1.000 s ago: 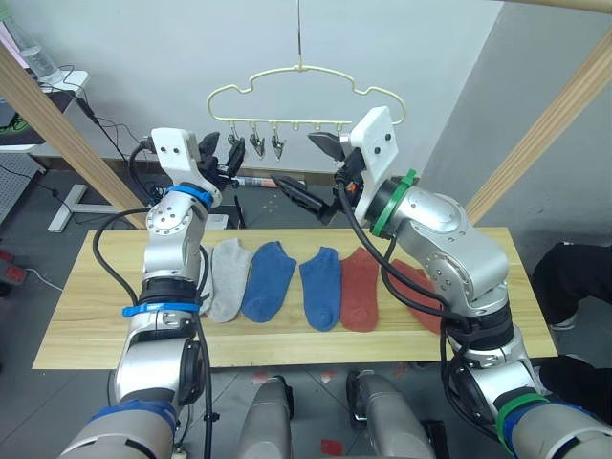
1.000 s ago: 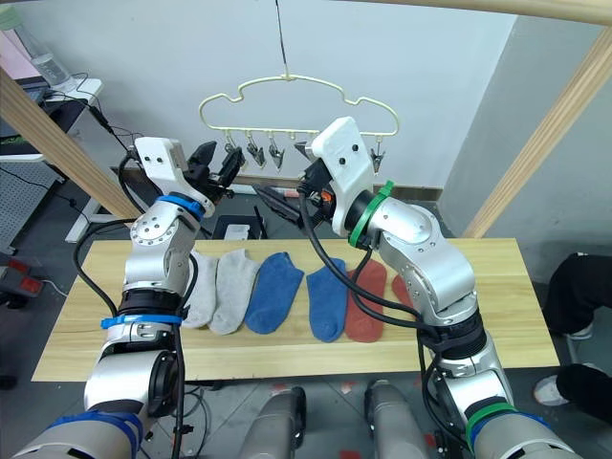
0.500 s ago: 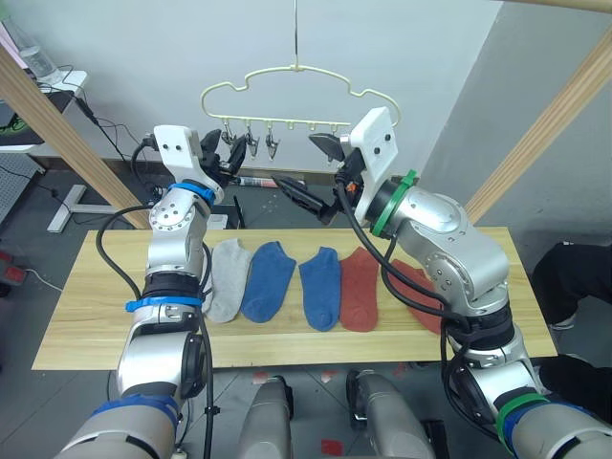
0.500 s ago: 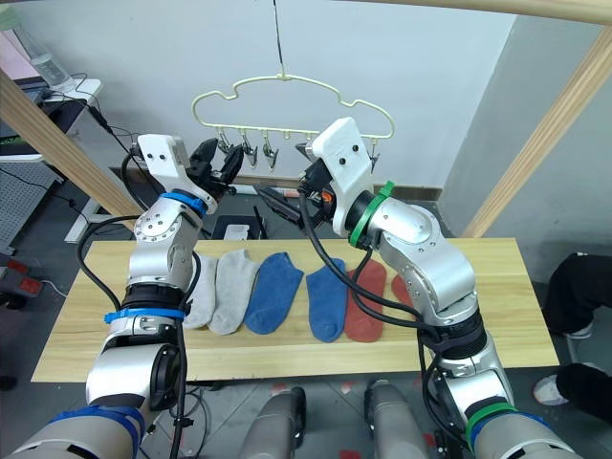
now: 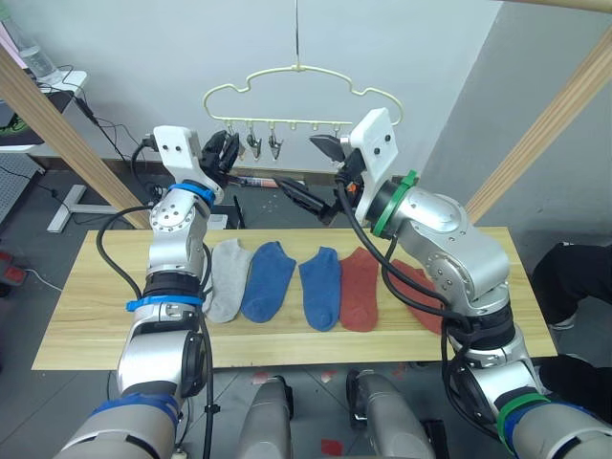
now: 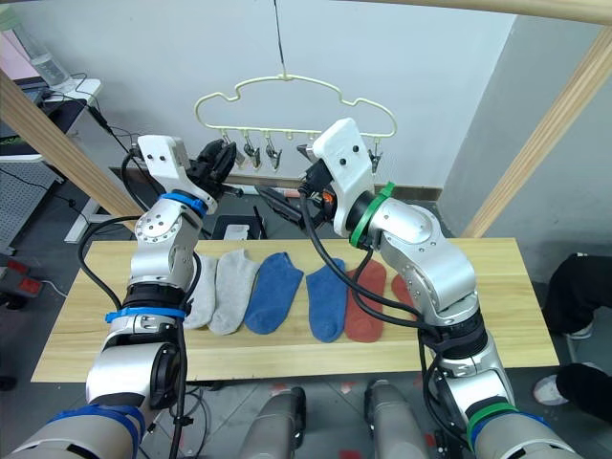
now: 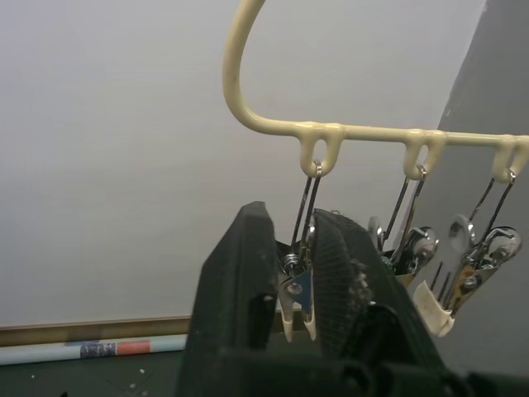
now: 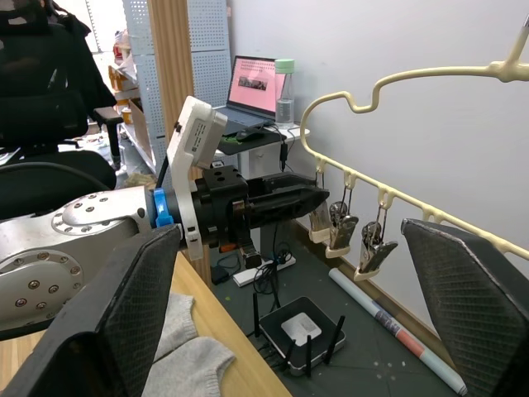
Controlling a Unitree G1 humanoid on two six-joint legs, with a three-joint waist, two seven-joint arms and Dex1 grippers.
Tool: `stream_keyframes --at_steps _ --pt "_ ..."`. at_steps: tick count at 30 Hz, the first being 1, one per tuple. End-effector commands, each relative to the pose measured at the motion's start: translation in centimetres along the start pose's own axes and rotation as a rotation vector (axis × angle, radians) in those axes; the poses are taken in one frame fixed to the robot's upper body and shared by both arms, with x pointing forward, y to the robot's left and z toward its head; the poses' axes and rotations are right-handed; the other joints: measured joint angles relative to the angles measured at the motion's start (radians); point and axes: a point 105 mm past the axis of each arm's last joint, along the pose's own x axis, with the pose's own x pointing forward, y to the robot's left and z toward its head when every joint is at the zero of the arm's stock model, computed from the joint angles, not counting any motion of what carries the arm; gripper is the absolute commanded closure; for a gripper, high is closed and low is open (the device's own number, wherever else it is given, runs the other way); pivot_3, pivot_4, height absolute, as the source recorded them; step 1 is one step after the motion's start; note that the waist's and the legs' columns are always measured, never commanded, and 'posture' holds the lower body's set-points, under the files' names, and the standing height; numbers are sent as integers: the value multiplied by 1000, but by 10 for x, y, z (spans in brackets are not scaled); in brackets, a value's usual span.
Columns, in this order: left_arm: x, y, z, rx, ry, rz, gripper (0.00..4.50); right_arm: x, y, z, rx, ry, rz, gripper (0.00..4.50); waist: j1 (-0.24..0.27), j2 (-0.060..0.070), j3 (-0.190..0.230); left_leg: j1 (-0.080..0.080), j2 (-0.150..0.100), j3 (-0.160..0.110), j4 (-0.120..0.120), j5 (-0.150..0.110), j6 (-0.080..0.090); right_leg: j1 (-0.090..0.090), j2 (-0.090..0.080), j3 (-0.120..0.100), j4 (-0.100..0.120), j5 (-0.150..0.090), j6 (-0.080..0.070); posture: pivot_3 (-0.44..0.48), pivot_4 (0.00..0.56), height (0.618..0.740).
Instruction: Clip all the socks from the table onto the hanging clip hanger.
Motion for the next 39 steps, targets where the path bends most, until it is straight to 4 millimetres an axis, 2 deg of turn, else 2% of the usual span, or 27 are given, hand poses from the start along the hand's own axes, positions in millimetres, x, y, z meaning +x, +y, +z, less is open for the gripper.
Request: stream_keyframes --at_steps 1,3,11,15,17,20,24,26,28,31,35,39 --pt "5 2 21 32 -66 -6 4362 -2 5 18 -29 -66 8 0 0 0 0 0 0 0 0 0 0 0 0 0 0 0 0 -26 269 740" --pt "5 2 22 35 -67 -7 4491 -2 5 18 -28 -65 8 0 0 0 0 0 0 0 0 0 0 0 0 0 0 0 0 -26 269 740" --pt "5 4 21 54 -47 -3 4491 -3 3 14 -33 -54 3 0 0 0 0 0 0 0 0 0 0 0 0 0 0 0 0 -21 272 740" --pt "-1 1 10 12 65 -70 4491 -29 -11 -28 -78 126 -1 0 3 0 0 0 -1 -1 0 0 0 1 0 -1 0 0 1 -25 277 740" --pt "-11 0 0 30 168 -142 4491 -52 -25 -59 -99 252 -11 0 0 0 0 0 -1 0 0 0 0 1 -1 0 -1 -1 1 -28 279 740" --pt "-32 -5 -13 -64 358 -254 4491 -88 -46 -101 -63 423 -38 0 -6 0 0 1 -1 1 0 0 0 1 -1 1 -1 -1 1 -30 281 740" --pt "-55 -19 -10 -231 515 -394 4491 -122 -60 -144 23 565 -53 0 -34 0 0 5 1 3 0 0 0 1 2 4 2 -1 1 -26 285 740" --pt "-66 -26 -5 -377 603 -456 4491 -139 -67 -169 43 645 -74 0 -42 0 0 6 3 3 0 0 1 2 5 4 2 -1 1 -17 284 740" --pt "-73 -30 -1 -472 657 -491 4491 -149 -70 -183 53 693 -80 0 -48 0 0 7 4 3 0 1 2 2 5 5 3 -1 1 -17 285 740" --pt "-78 -32 3 -522 689 -506 4491 -153 -72 -190 74 711 -78 0 -53 0 0 8 4 4 -1 1 2 2 6 6 3 -1 1 -17 285 740" --pt "-89 -50 20 -813 751 -616 4491 -160 -74 -215 108 804 -69 0 -52 0 0 7 4 4 -1 1 2 2 6 6 2 -1 1 -17 280 740" --pt "-96 -59 33 -911 766 -689 4491 -164 -85 -233 114 858 -117 0 -47 0 0 5 3 4 -1 1 2 1 5 5 1 -1 1 -10 279 740"
